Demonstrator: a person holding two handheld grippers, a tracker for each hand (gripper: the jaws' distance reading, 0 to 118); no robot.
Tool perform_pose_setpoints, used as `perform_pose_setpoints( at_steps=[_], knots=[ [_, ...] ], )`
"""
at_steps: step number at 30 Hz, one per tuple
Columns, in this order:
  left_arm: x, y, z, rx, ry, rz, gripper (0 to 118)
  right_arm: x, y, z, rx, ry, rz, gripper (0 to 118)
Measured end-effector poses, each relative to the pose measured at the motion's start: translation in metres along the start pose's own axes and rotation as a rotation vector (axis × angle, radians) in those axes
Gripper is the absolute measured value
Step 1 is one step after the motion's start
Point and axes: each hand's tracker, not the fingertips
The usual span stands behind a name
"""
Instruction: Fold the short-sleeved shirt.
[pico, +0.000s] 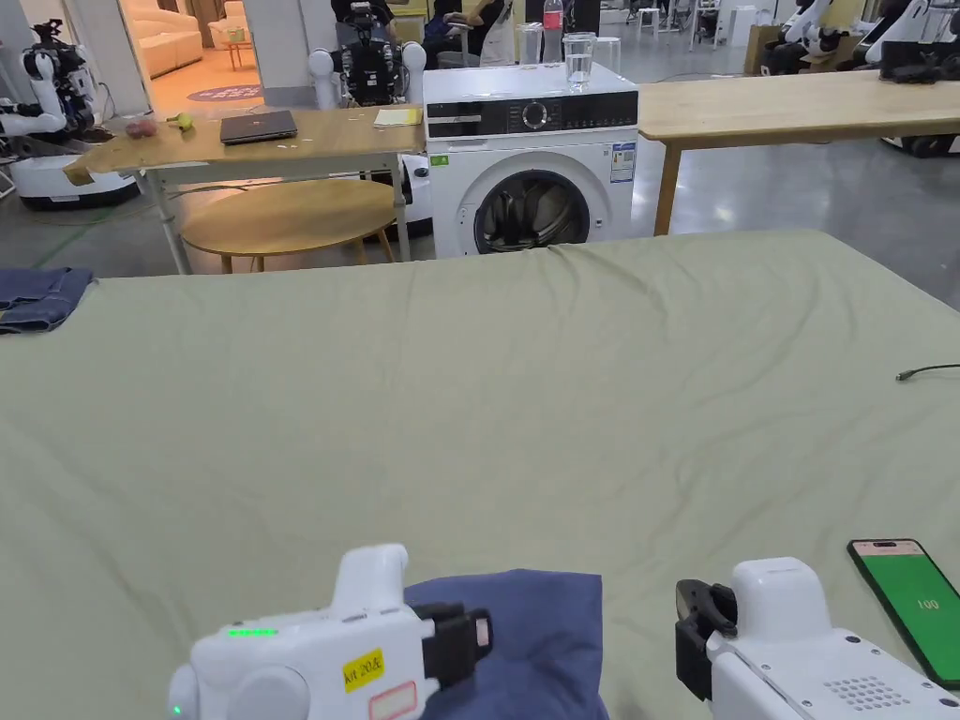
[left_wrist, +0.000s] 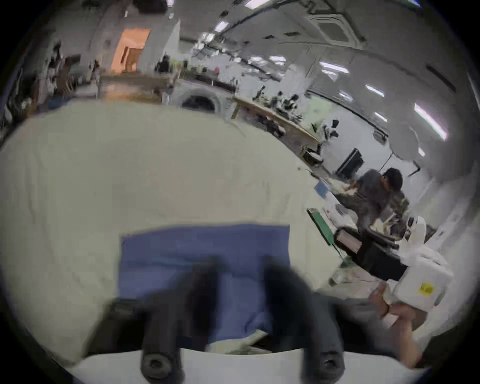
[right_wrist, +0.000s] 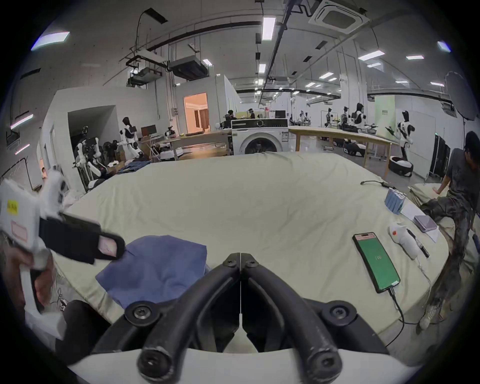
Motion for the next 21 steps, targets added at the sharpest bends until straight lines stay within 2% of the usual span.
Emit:
perform_pose_setpoints(
  at_steps=[1,3,8,11,13,18,21],
  knots=[
    [0.003,-0.009,-0.01,-0.024,-0.034,0.006,0,0.001,-0.001,-0.001,-0.005,0.001,-0.001,0],
    [0.012,-0.025,-0.036,-0.107,-0.119,0.022,0,0.003,-0.003,-0.003,-0.016,-0.001,-0.001,0],
    [0.038,-0.038,-0.091,-0.132,-0.063,-0.013,0,0.005,-0.006,-0.002,-0.035,-0.002,0.001,0],
    [0.037,-0.028,-0.082,-0.098,-0.076,0.031,0,0.005,-0.005,-0.002,-0.044,0.006,0.003,0],
    [0.036,-0.019,-0.059,-0.046,-0.096,0.01,0,0.003,-0.003,-0.007,-0.051,0.043,-0.014,0],
    [-0.007,-0.002,0.019,0.111,-0.07,0.066,0,-0.015,-0.001,-0.043,-0.1,0.224,-0.134,0],
    [-0.053,-0.003,0.056,0.188,-0.038,0.147,8,-0.017,-0.011,-0.074,-0.144,0.353,-0.267,0]
  ],
)
